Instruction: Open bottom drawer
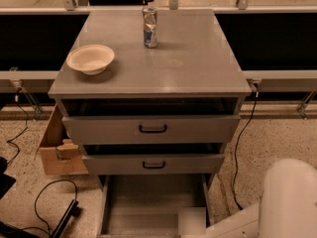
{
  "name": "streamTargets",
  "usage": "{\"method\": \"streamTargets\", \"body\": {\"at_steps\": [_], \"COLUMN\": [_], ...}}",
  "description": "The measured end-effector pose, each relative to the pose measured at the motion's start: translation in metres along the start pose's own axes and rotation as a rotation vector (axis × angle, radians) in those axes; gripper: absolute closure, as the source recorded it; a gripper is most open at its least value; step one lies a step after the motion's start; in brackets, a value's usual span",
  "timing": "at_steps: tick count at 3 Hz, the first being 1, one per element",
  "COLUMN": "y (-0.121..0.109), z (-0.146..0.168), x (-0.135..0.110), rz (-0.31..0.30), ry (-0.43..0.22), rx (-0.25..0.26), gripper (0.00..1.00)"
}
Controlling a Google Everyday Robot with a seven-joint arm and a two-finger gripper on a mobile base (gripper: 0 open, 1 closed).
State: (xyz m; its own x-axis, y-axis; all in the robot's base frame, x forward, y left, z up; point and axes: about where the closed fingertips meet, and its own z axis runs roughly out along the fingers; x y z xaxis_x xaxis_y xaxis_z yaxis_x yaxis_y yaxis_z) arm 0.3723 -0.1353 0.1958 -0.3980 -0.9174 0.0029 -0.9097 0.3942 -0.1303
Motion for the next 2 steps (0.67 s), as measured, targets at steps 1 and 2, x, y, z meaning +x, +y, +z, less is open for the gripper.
{"method": "streamTargets", "body": {"at_steps": [1,2], "y": [0.0,0.0], "z": [0.0,0.0], "x": [0.0,0.0], "rz": [0.0,0.0], "ry": [0.0,0.0], "rx": [0.0,0.0], "gripper": [0.37,0.15]}}
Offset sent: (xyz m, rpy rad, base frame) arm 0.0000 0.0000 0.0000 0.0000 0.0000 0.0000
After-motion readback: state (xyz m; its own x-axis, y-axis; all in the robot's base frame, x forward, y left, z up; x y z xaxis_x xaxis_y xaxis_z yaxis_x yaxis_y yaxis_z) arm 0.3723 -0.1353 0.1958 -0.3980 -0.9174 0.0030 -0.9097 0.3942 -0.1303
